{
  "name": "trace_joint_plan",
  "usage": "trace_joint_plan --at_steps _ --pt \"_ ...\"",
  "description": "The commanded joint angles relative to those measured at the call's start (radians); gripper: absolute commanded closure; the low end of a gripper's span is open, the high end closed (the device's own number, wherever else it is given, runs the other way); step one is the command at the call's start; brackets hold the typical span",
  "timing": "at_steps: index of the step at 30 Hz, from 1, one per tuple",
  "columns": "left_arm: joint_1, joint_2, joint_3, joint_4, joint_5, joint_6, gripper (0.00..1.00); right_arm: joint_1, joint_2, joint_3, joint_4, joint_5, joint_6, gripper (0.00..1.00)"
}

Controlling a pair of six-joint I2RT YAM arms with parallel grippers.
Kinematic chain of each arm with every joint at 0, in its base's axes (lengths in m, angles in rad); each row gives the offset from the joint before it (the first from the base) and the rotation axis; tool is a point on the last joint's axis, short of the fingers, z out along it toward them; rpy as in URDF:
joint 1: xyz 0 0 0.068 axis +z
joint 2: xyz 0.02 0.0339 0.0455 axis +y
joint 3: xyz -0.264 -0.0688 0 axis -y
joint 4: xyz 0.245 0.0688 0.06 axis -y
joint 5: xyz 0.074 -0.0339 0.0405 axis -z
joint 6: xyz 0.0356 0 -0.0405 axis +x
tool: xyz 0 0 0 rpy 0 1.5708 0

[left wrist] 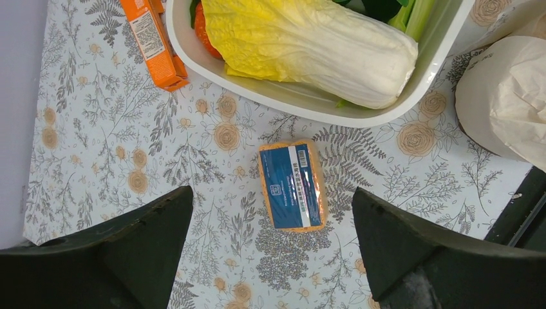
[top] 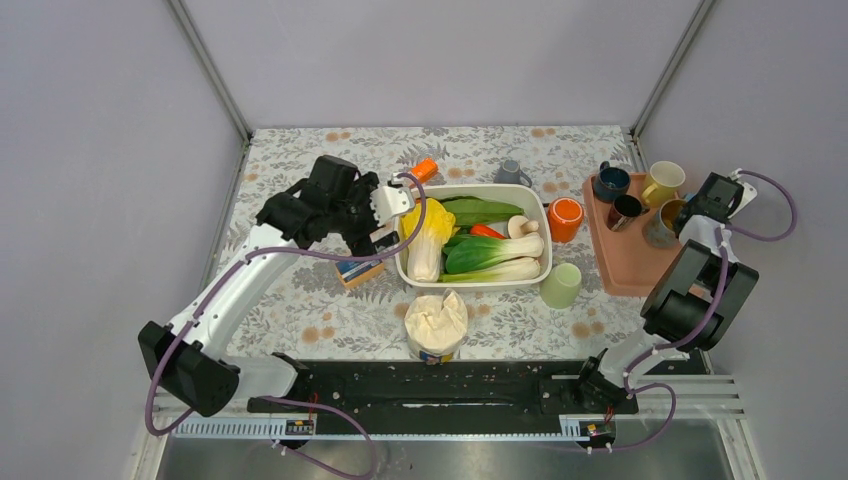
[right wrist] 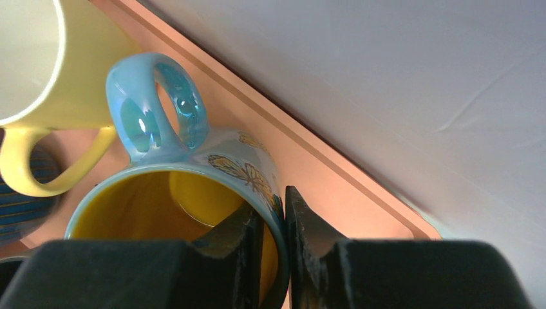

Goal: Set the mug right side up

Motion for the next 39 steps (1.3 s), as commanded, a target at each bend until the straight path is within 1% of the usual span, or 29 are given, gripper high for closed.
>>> trace_joint_plan --at_steps 1,9,10,11,13,15,20,24,29,30,32,33,36,39 --pt "0.006 0.013 0.050 0.024 0.028 -0.012 0.03 -0.019 0.014 0.057 0.169 -0.034 0.017 1.00" --pt "0.008 0.029 0.072 0.024 0.038 -0.023 0.03 -0.018 0.075 0.129 0.147 -0.050 0.005 1.00" --pt "0.007 0.031 0.074 0.024 0.036 -0.024 0.03 -0.018 0.080 0.138 0.113 -0.052 0.003 0.96" --pt "0.007 0.032 0.075 0.024 0.038 -0.023 0.03 -0.018 0.086 0.149 0.098 -0.057 0.001 0.89" --pt "0.009 0.033 0.076 0.025 0.038 -0.024 0.03 -0.019 0.092 0.164 0.079 -0.067 -0.006 0.78" --pt "0.008 0.032 0.075 0.024 0.039 -0.023 0.03 -0.018 0.095 0.177 0.060 -0.067 -0.007 0.65" --pt "0.008 0.022 0.066 0.025 0.043 -0.017 0.03 -0.018 0.077 0.182 0.028 -0.047 -0.005 0.47" --pt "0.008 0.012 0.054 0.025 0.045 -0.011 0.03 -0.018 0.025 0.179 0.015 -0.025 -0.005 0.42" --pt "0.008 0.006 0.047 0.025 0.056 -0.010 0.03 -0.019 -0.078 0.168 -0.009 0.004 0.010 0.33" --pt "0.009 0.005 0.045 0.023 0.058 -0.011 0.03 -0.018 -0.104 0.165 -0.012 0.007 0.015 0.31" --pt "0.008 0.000 0.044 0.024 0.062 -0.013 0.03 -0.014 -0.163 0.158 -0.019 -0.004 0.025 0.23" --pt "0.008 -0.002 0.043 0.024 0.065 -0.013 0.03 -0.006 -0.192 0.155 -0.019 -0.018 0.021 0.22" --pt "0.008 -0.004 0.036 0.028 0.074 -0.018 0.03 0.056 -0.269 0.167 -0.013 -0.088 -0.046 0.21" --pt "0.009 -0.001 0.023 0.044 0.072 -0.033 0.03 0.187 -0.294 0.230 -0.055 -0.222 -0.167 0.20"
